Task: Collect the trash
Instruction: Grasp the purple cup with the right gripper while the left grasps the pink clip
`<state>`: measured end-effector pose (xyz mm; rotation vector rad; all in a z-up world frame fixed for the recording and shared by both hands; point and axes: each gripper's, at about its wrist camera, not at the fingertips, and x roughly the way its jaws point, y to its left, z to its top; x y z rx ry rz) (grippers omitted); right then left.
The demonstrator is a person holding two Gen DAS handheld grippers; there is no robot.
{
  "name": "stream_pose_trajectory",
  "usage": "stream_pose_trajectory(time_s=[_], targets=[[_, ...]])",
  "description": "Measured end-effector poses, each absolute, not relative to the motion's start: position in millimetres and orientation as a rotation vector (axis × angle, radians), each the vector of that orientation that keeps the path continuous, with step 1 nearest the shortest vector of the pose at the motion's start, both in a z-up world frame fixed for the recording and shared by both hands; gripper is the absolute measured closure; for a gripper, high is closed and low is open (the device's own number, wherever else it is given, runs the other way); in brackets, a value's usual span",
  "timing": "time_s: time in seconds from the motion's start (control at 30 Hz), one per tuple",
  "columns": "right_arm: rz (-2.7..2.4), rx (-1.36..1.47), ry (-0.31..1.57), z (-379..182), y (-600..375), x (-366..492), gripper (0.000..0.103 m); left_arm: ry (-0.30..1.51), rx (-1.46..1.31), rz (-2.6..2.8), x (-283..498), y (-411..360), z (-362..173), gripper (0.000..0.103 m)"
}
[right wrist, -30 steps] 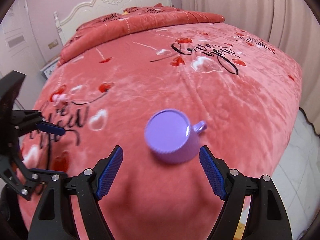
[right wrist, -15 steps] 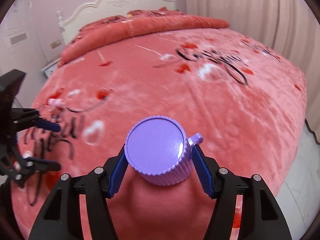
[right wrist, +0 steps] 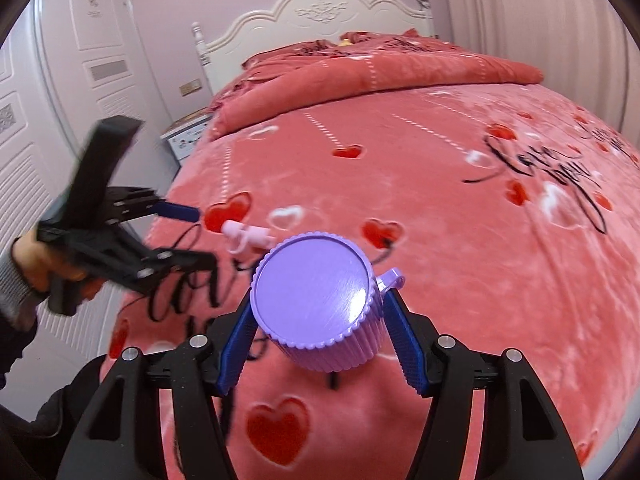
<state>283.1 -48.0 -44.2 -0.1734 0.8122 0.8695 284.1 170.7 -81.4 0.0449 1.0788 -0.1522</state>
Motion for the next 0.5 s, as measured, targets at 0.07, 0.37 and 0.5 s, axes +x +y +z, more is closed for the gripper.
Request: stream_pose_trajectory(time_s=[0.07, 0.37, 0.5], targets=[[0.884, -0.176, 0.819, -44.1, -39.4, 279.9, 0.041, 1.097, 0.046, -0.151, 294.1, 180.4, -90.8, 0.012], [0.892, -0.166, 0.838, -51.7, -27.8, 286.3, 0.041, 1.14, 0.01, -0.168, 318.2, 193.5, -130.9, 0.012], [0.892, -0.16, 0.84, -55.8, -29.7, 287.7, 0.043, 1.107, 0.005, -0.166, 319.1, 194.5, -133.0, 0.033]])
